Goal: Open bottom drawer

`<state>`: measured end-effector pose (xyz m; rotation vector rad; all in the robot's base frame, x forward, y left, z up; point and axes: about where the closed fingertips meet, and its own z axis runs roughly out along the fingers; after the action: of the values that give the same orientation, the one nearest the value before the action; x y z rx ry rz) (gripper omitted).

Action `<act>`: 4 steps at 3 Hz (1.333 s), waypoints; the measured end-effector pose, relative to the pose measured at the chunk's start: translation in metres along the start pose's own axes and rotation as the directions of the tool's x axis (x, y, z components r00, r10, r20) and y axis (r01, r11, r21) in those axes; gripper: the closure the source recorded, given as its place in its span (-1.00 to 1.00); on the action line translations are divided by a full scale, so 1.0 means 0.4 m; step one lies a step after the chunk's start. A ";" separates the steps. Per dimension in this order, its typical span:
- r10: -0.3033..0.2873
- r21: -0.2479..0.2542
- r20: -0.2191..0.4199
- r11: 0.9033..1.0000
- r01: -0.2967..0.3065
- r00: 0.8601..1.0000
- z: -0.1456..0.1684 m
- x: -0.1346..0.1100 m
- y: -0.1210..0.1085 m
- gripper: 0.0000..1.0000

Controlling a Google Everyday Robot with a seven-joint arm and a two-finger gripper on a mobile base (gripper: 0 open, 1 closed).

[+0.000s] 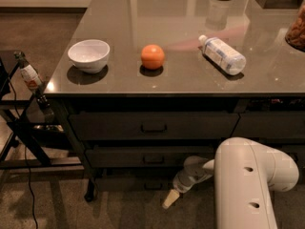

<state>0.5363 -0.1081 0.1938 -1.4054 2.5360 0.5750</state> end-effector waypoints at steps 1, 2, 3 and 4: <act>0.007 -0.033 -0.012 0.999 -0.007 1.000 -0.024 0.024 0.034 -1.00; 0.007 -0.033 -0.012 0.999 -0.007 1.000 -0.024 0.024 0.034 -1.00; -0.021 0.028 0.025 0.999 0.020 0.999 -0.055 0.003 0.044 -1.00; -0.036 0.070 0.043 0.997 0.033 0.998 -0.084 -0.005 0.051 -1.00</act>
Offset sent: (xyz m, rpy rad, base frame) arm -0.1329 -0.0428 0.0636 0.0801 0.2174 -0.0156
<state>0.5208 -0.1108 0.2301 -1.3948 2.4672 0.5020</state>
